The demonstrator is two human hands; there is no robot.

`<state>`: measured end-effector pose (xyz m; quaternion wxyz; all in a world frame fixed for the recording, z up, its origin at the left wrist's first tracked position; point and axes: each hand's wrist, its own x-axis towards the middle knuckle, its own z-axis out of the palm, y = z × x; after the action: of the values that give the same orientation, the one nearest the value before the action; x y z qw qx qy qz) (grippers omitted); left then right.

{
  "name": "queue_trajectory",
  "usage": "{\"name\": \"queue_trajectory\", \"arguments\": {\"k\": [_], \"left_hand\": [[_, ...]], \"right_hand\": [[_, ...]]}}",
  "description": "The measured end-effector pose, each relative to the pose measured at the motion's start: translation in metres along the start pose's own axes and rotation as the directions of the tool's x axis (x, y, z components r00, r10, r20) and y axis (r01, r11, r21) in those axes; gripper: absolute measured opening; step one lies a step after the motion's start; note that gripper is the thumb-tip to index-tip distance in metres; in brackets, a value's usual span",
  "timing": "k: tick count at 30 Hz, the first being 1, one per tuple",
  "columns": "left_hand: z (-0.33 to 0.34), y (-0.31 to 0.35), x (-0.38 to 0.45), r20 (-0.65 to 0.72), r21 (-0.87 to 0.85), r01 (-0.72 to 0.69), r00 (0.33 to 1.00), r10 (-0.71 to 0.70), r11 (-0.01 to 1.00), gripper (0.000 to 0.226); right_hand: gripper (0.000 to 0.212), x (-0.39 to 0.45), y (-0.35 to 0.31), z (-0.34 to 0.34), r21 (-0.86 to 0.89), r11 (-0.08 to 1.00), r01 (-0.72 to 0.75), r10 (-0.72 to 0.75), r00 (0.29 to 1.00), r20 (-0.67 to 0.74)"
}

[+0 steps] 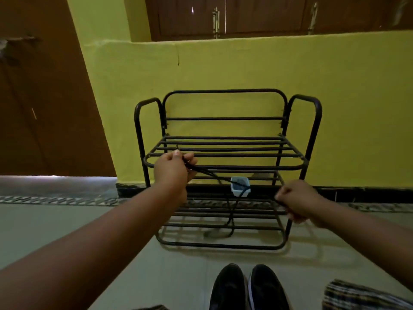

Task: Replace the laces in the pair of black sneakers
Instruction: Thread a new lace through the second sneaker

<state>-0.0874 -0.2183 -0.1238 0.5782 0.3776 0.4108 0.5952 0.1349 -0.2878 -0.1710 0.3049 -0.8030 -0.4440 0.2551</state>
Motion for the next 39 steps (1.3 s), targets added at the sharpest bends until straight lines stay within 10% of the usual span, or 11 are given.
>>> {"name": "queue_trajectory", "arguments": {"k": [8, 19, 23, 27, 33, 39], "left_hand": [[0.016, -0.004, -0.002, -0.008, -0.028, -0.016, 1.000, 0.016, 0.999, 0.016], [-0.007, -0.007, 0.007, 0.103, 0.375, -0.385, 0.921, 0.375, 0.843, 0.018], [-0.012, -0.014, 0.013, 0.036, 0.409, -0.284, 0.955, 0.295, 0.867, 0.020], [0.005, -0.019, 0.003, 0.088, 0.336, -0.140, 0.989, 0.117, 0.931, 0.022], [0.035, -0.025, -0.016, 0.281, 0.348, -0.156, 0.958, 0.056, 0.925, 0.020], [0.040, -0.029, -0.021, 0.367, 0.355, -0.174, 0.930, 0.034, 0.919, 0.016]], "right_hand": [[0.010, 0.012, 0.047, -0.016, -0.562, 0.807, -0.181, 0.177, 0.982, -0.063], [0.024, 0.013, 0.106, -0.047, -0.582, 0.779, -0.234, 0.256, 0.966, -0.047], [0.021, -0.002, 0.102, -0.053, -0.279, 0.885, -0.374, 0.443, 0.861, 0.251], [0.041, -0.016, 0.049, -0.050, 0.147, 0.961, -0.235, 0.128, 0.847, 0.516], [0.049, -0.014, -0.017, -0.048, 0.317, 0.949, 0.001, -0.177, 0.830, 0.529], [0.020, -0.019, -0.087, -0.039, 0.319, 0.923, 0.214, -0.302, 0.918, 0.257]]}}
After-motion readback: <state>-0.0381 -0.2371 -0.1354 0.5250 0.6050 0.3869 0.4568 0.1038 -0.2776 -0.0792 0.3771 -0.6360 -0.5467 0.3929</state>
